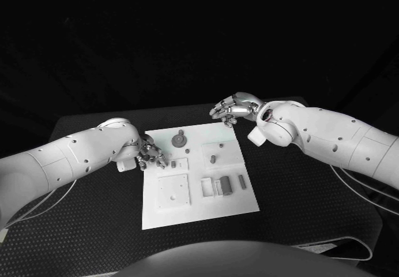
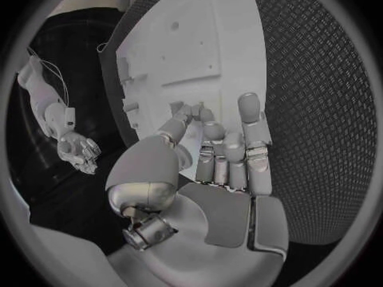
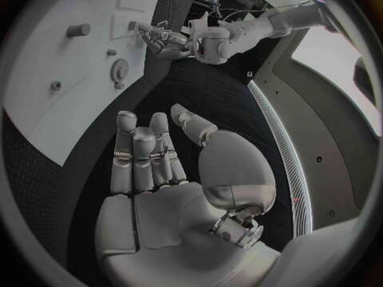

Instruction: Assemble the parts on the task board

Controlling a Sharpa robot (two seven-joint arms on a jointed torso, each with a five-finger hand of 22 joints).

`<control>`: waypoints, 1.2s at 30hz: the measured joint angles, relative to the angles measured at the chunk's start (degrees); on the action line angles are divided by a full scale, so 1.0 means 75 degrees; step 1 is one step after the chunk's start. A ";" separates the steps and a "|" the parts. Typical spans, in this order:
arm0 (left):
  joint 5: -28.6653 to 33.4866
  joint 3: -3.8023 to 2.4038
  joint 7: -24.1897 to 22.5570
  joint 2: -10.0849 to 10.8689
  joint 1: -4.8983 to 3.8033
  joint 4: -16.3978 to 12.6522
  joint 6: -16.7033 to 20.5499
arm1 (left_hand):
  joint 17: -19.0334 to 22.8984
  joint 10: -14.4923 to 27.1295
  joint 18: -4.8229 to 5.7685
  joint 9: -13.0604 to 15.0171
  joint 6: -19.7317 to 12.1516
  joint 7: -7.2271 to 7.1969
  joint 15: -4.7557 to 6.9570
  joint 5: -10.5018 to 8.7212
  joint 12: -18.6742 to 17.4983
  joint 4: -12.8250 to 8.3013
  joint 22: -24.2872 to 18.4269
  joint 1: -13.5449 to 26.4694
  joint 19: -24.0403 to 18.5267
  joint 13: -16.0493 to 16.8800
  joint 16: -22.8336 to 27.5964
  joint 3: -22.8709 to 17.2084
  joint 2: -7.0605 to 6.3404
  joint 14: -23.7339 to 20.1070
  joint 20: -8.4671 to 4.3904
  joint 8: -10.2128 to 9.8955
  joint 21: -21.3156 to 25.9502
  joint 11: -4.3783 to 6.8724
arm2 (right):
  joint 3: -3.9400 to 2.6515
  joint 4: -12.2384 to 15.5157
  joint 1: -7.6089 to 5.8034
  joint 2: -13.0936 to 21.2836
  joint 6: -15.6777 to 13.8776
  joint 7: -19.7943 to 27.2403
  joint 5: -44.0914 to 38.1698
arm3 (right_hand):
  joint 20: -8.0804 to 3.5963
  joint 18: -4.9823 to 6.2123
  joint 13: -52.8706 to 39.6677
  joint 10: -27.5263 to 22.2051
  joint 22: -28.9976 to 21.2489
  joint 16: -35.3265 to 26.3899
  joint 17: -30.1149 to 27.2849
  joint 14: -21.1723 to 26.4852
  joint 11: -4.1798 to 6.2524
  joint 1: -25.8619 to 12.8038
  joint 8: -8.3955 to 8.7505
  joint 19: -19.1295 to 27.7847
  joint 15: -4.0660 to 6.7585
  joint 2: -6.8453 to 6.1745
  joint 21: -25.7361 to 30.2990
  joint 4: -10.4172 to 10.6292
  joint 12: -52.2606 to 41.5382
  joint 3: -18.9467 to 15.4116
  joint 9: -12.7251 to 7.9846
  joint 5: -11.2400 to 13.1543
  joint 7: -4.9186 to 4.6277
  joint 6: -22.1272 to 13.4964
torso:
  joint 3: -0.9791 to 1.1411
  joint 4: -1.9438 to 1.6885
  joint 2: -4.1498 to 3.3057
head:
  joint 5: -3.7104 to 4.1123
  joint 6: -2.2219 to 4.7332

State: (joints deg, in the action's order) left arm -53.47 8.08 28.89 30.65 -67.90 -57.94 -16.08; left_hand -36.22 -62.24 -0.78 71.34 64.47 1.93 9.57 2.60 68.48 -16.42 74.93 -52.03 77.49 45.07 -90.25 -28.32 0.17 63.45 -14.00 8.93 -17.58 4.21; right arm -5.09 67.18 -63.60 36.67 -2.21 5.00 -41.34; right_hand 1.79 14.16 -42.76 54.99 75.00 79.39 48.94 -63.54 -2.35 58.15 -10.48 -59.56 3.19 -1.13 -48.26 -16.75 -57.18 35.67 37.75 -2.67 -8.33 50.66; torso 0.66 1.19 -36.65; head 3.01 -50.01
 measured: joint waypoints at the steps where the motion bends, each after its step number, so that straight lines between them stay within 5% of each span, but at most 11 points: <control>1: -0.0002 -0.0027 0.0011 0.0010 0.0000 -0.0009 -0.0022 | 0.0000 0.0000 0.0001 0.0000 0.0000 0.0000 0.0000 0.0000 0.0000 0.0000 0.0000 0.0000 0.0000 0.0000 0.0000 -0.0001 0.0000 0.0000 0.0000 0.0000 0.0000 0.0000 | 0.0000 0.0000 0.0000 0.0001 0.0001 0.0000 0.0000 | 0.0000 -0.0001 0.0000 0.0000 0.0000 0.0000 0.0000 0.0000 0.0000 0.0000 0.0000 0.0000 0.0000 0.0000 0.0000 0.0000 0.0000 0.0000 0.0000 0.0000 0.0000 0.0000 | 0.0002 -0.0001 0.0001 | 0.0000 0.0000; 6: -0.0025 -0.0105 0.0017 0.0006 -0.0037 -0.0086 -0.0183 | 0.0000 0.0000 0.0000 -0.0053 -0.0002 -0.0002 0.0000 0.0014 0.0000 -0.0045 0.0000 -0.0001 0.0000 -0.0007 0.0000 -0.0053 0.0001 0.0001 0.0001 -0.0012 0.0000 0.0000 | 0.0000 0.0001 0.0000 0.0002 0.0003 0.0000 0.0000 | 0.0000 -0.0002 0.0000 0.0000 0.0000 0.0000 0.0000 0.0000 0.0000 0.0000 0.0000 0.0000 0.0000 0.0000 0.0000 0.0000 0.0000 0.0000 0.0000 0.0000 0.0002 0.0002 | 0.0005 -0.0001 0.0001 | 0.0003 0.0000; 22: -0.0231 -0.0128 0.0080 -0.0078 -0.0138 -0.0067 -0.0744 | 0.0002 0.0001 0.0000 -0.0034 0.0024 0.0024 -0.0003 0.0012 -0.0027 -0.0045 -0.0002 -0.0036 -0.0011 -0.0014 0.0000 -0.0054 -0.0035 0.0003 0.0013 0.0000 0.0000 -0.0001 | 0.0000 -0.0001 0.0002 -0.0004 0.0015 -0.0004 0.0000 | 0.0000 -0.0013 -0.0001 0.0000 0.0000 0.0000 0.0001 -0.0020 0.0000 0.0000 0.0000 0.0000 0.0020 0.0000 0.0000 0.0000 -0.0031 0.0000 0.0000 0.0000 -0.0012 -0.0014 | 0.0002 0.0001 0.0001 | -0.0005 0.0000; 36: -0.1582 -0.0128 0.0218 -0.0347 -0.0177 -0.0064 -0.1084 | -0.0004 -0.0025 0.0000 -0.0029 0.0022 0.0023 -0.0013 -0.0002 -0.0027 -0.0025 -0.0002 -0.0036 -0.0011 -0.0021 0.0000 -0.0068 -0.0035 0.0013 0.0014 -0.0017 0.0000 -0.0027 | 0.0000 0.0000 0.0002 -0.0015 0.0019 -0.0005 0.0000 | 0.0000 0.0011 -0.0001 0.0000 0.0000 0.0000 0.0001 0.0000 0.0000 0.0000 0.0000 0.0000 0.0040 0.0000 0.0000 0.0000 -0.0030 0.0000 0.0000 0.0000 -0.0004 -0.0020 | 0.0005 0.0002 0.0000 | -0.0040 0.0000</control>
State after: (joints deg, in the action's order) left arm -65.34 7.12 30.53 28.05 -69.23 -58.42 -24.21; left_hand -36.25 -62.44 -0.78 71.12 64.64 2.10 9.48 2.59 68.28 -16.61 74.91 -52.30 77.42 44.91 -90.25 -28.83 -0.09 63.54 -13.89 8.80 -17.59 4.01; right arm -5.09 67.18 -63.59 36.56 -2.06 4.96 -41.34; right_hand 1.79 14.25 -42.77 54.99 75.00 79.39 48.95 -63.53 -2.35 58.15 -10.48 -59.56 3.49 -1.13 -48.26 -16.75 -57.41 35.66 37.75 -2.67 -8.36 50.51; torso 0.70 1.20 -36.65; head 2.71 -50.01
